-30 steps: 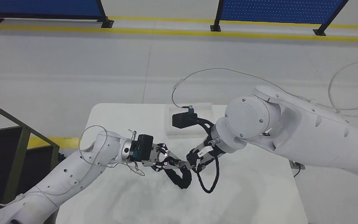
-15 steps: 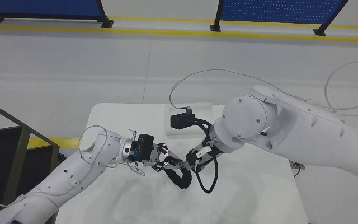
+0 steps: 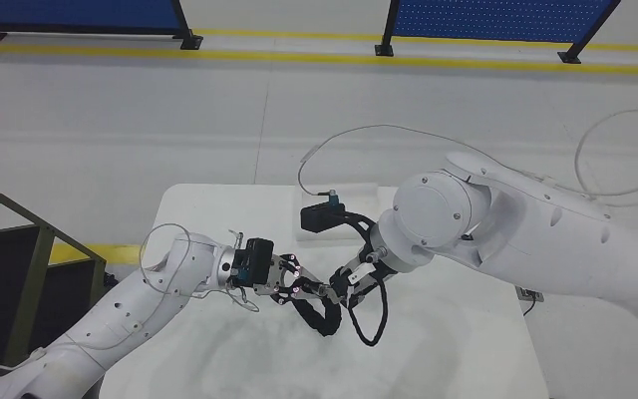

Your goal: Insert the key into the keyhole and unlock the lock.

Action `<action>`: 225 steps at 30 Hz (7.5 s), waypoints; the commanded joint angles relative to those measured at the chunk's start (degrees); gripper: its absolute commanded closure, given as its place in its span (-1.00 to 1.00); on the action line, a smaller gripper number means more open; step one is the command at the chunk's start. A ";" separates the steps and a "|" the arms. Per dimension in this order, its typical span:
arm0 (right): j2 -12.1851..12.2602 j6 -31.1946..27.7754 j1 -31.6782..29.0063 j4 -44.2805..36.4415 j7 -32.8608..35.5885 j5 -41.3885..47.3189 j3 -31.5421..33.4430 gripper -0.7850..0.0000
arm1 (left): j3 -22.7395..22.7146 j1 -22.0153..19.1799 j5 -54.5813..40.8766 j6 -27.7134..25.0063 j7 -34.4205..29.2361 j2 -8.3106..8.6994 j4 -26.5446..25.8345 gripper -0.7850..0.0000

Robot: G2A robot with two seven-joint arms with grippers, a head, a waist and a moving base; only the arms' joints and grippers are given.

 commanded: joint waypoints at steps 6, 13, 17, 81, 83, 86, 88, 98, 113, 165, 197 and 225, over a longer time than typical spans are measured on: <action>-0.35 -0.38 -0.02 0.41 0.39 -0.27 0.00 1.00 | -0.38 0.26 0.21 -0.20 -0.19 -0.03 -0.20 1.00; -0.62 -1.57 0.39 0.34 1.58 -0.39 0.00 1.00 | -0.91 0.47 0.57 -0.19 -0.18 -0.07 -0.12 1.00; -0.62 -1.57 0.39 0.34 1.58 -0.39 0.00 1.00 | -0.91 0.47 0.57 -0.19 -0.18 -0.07 -0.12 1.00; -2.85 -7.22 1.32 3.34 7.21 -4.70 0.00 1.00 | -7.86 2.20 1.99 -0.17 -4.44 -1.51 -2.46 1.00; -2.98 -7.06 1.23 4.10 7.05 -4.72 0.00 1.00 | -8.00 2.34 2.61 -0.53 -3.72 -1.54 -2.47 1.00; -3.14 -6.68 1.13 4.59 6.67 -4.53 0.00 1.00 | -8.21 2.54 3.31 -1.05 -3.23 -1.59 -2.61 1.00; -3.17 -6.17 1.23 4.65 6.16 -4.16 0.00 1.00 | -8.34 2.68 3.50 -1.29 -3.17 -1.67 -2.59 1.00; -2.36 -3.24 1.96 3.37 3.22 -1.32 0.00 1.00 | -8.48 2.97 3.87 -2.63 -3.31 -2.41 -2.54 1.00; 0.42 2.63 4.12 -0.76 -2.65 1.46 0.00 1.00 | -10.15 4.40 3.05 -0.72 -2.79 -3.06 -0.85 1.00; 2.40 24.98 4.25 -11.84 -25.00 5.04 0.00 1.00 | -12.07 7.76 -1.56 -0.25 -0.24 -6.95 3.52 1.00; 2.63 24.98 4.27 -11.66 -25.00 4.78 0.00 1.00 | -12.65 8.28 -2.67 -0.59 -0.58 -7.03 3.26 1.00; 2.63 24.98 4.27 -11.66 -25.00 4.78 0.00 1.00 | -12.65 8.28 -2.67 -0.59 -0.58 -7.03 3.26 1.00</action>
